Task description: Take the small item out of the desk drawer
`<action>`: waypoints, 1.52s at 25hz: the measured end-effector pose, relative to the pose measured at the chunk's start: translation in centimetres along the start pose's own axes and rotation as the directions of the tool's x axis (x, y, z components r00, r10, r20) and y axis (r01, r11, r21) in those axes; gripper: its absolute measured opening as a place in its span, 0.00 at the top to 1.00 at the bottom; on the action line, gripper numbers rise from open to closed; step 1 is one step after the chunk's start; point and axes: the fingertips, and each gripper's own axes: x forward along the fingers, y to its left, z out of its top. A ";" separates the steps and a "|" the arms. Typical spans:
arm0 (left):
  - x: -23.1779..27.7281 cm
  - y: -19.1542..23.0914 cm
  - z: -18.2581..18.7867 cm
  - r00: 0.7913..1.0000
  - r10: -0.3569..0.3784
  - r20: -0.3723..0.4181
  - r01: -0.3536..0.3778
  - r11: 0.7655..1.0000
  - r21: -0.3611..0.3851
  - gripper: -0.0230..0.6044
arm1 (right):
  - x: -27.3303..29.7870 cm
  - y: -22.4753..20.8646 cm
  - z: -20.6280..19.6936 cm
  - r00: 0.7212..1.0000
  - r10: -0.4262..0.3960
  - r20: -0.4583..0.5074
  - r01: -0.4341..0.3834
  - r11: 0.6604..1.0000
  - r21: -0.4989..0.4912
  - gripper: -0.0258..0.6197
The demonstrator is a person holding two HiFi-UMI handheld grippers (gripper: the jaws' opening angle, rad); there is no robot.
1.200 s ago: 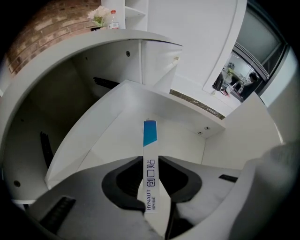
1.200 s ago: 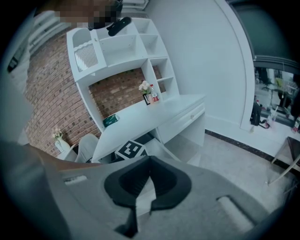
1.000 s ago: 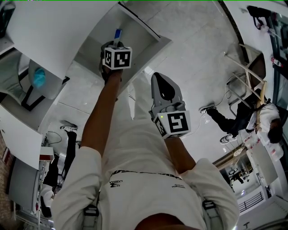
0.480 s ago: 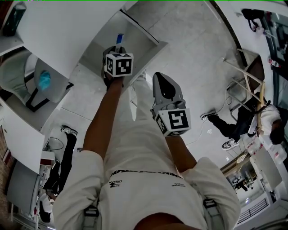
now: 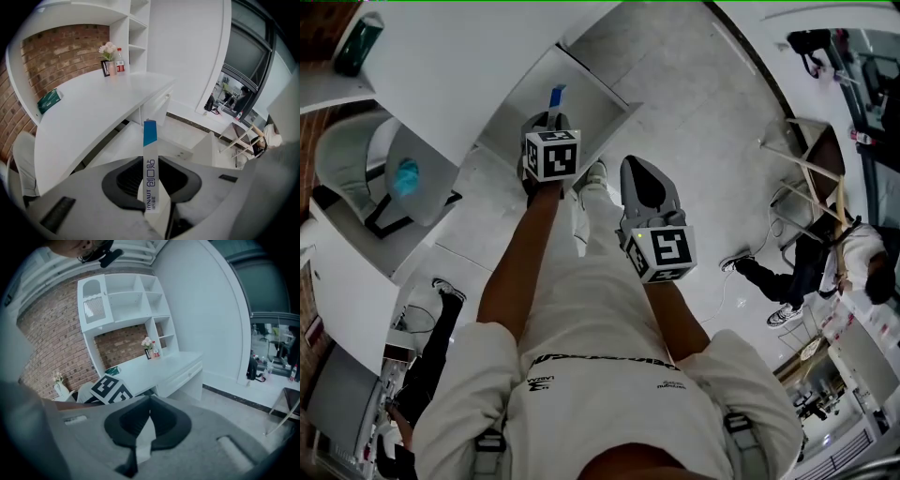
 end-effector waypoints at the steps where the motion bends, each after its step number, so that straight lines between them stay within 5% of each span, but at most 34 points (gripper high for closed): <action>1: -0.8 -0.2 0.3 1.000 -0.002 0.011 0.002 1.000 -0.002 0.82 | -0.4 0.1 0.2 1.000 -0.001 0.002 0.001 1.000 -0.002 0.96; 19: -13.8 -0.8 5.3 0.974 -0.030 0.226 0.029 1.000 0.007 0.82 | -4.4 5.1 7.4 0.993 0.051 0.109 -0.040 0.994 -0.103 0.96; 29: -21.7 -0.8 9.0 0.931 -0.036 0.363 0.036 0.999 0.008 0.82 | -6.7 7.1 12.0 0.971 0.079 0.228 -0.057 0.993 -0.099 0.96; 38: -29.0 -2.1 12.1 0.857 -0.069 0.510 0.065 0.998 0.026 0.82 | -8.2 8.9 15.2 0.959 0.127 0.252 -0.096 0.987 -0.133 0.96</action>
